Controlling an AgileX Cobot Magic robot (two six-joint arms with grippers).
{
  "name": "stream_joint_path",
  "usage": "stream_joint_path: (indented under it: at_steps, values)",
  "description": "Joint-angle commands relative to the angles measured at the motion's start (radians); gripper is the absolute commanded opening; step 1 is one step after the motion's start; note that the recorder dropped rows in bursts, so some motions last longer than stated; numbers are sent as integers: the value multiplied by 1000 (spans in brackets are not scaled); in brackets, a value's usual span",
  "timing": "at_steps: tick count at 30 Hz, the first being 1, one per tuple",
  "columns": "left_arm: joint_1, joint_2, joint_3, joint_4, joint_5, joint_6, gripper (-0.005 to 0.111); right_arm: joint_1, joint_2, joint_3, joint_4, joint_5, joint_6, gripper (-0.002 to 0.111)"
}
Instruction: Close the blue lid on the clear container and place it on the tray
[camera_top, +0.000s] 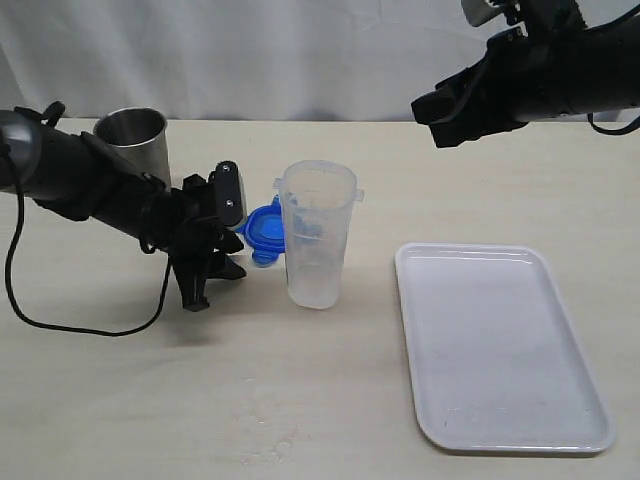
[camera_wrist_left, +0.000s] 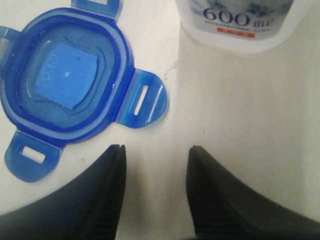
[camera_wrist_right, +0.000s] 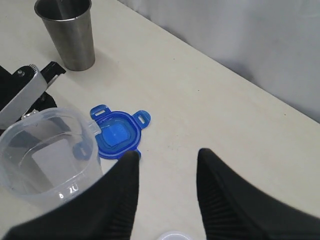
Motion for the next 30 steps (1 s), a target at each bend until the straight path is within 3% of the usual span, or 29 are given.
stream_joint_path:
  at_steps: [1,8,16,30]
  values:
    - [-22,2,-5,-16,5,31,45,-6,-9,0,-3,-1,-14,37]
    - [-93,2,-5,-5,-138,31,45,-6,-9,0,-3,-1,-14,37]
    - [-97,10,-5,-4,-193,31,45,-6,-9,0,-3,-1,-14,37]
    - [-97,20,-23,-7,-136,31,44,-6,-9,0,-3,-1,-16,37]
